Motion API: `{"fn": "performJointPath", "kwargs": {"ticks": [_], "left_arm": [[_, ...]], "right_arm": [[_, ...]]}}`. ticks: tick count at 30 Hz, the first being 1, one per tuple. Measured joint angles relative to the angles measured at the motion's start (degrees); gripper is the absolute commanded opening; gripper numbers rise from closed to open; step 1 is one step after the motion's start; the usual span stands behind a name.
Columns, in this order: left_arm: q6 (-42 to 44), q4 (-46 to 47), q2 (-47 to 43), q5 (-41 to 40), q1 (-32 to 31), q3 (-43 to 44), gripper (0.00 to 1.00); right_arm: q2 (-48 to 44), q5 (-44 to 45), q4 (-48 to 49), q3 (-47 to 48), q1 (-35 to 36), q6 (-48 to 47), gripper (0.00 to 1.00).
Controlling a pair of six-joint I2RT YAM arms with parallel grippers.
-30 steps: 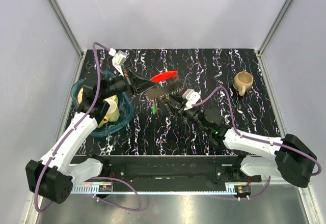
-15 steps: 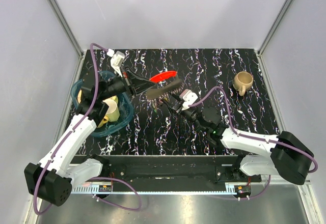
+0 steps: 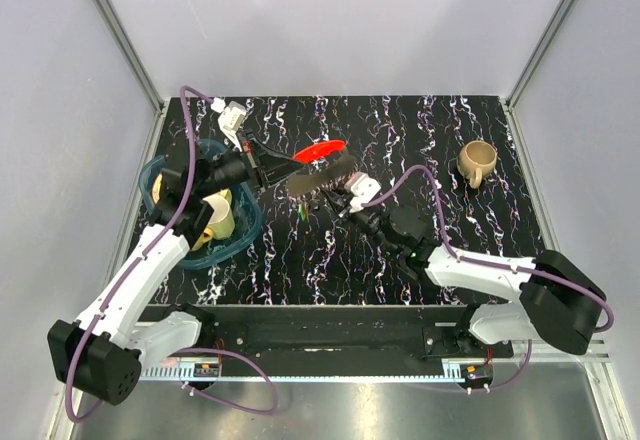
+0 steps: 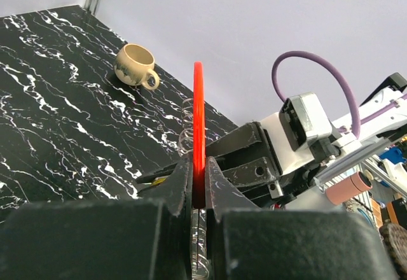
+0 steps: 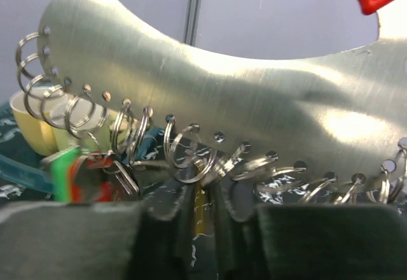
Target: Remove the keys from the keyring
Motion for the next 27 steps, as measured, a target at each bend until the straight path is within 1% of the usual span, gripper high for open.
{"fn": "performJointPath", "kwargs": {"ticks": [2, 4, 8, 11, 15, 16, 18, 19, 20, 21, 22, 25, 27], "left_arm": [[0.37, -0.50, 0.00, -0.85, -0.04, 0.00, 0.00], [1.90, -2.32, -0.24, -3.50, -0.15, 0.02, 0.00], [5.53, -9.01, -1.07, -10.32, -0.37, 0.02, 0.00], [5.86, -12.07, -1.14, -12.39, -1.53, -0.09, 0.00], [4.98, -12.39, -1.18, -12.94, -2.08, -2.01, 0.00], [4.68, -12.41, -1.18, -13.05, -2.12, -2.67, 0.00], [4.33, -12.74, -1.18, -13.57, -2.23, -3.78, 0.00], [4.17, -13.05, -1.18, -13.77, -2.25, -4.13, 0.00], [4.13, -13.16, -1.18, -13.99, -2.27, -4.42, 0.00], [4.13, -13.29, -1.18, -14.14, -2.29, -4.57, 0.00], [4.17, -13.29, -1.18, -14.56, -2.29, -4.68, 0.00], [4.17, -13.62, -1.18, -14.73, -2.32, -4.74, 0.00], [4.22, -13.70, -1.18, -14.86, -2.32, -4.74, 0.00]], "right_arm": [[0.11, 0.02, -0.04, 0.33, 0.02, -0.09, 0.00], [-0.07, 0.09, -0.33, 0.35, 0.00, 0.31, 0.00], [-2.95, 0.09, -5.01, 0.07, 0.00, 2.19, 0.00], [-5.49, -0.11, -9.88, 0.00, 0.02, 3.96, 0.00], [-7.74, -0.22, -16.13, -0.31, 0.13, 5.25, 0.00], [-7.98, -0.31, -17.62, -0.28, 0.13, 5.25, 0.02], [-8.07, -0.50, -20.74, 0.07, 0.20, 5.18, 0.11], [-8.07, -0.52, -22.53, 0.39, 0.26, 5.09, 0.13], [-8.07, -0.50, -23.45, 0.61, 0.31, 5.07, 0.09], [-8.07, -0.48, -24.55, 0.92, 0.33, 4.96, 0.02], [-8.07, -0.48, -25.18, 1.09, 0.37, 4.90, 0.00], [-8.00, -0.46, -26.67, 1.40, 0.37, 4.76, 0.00], [-7.58, -0.50, -27.39, 1.90, 0.37, 4.79, 0.14]]}}
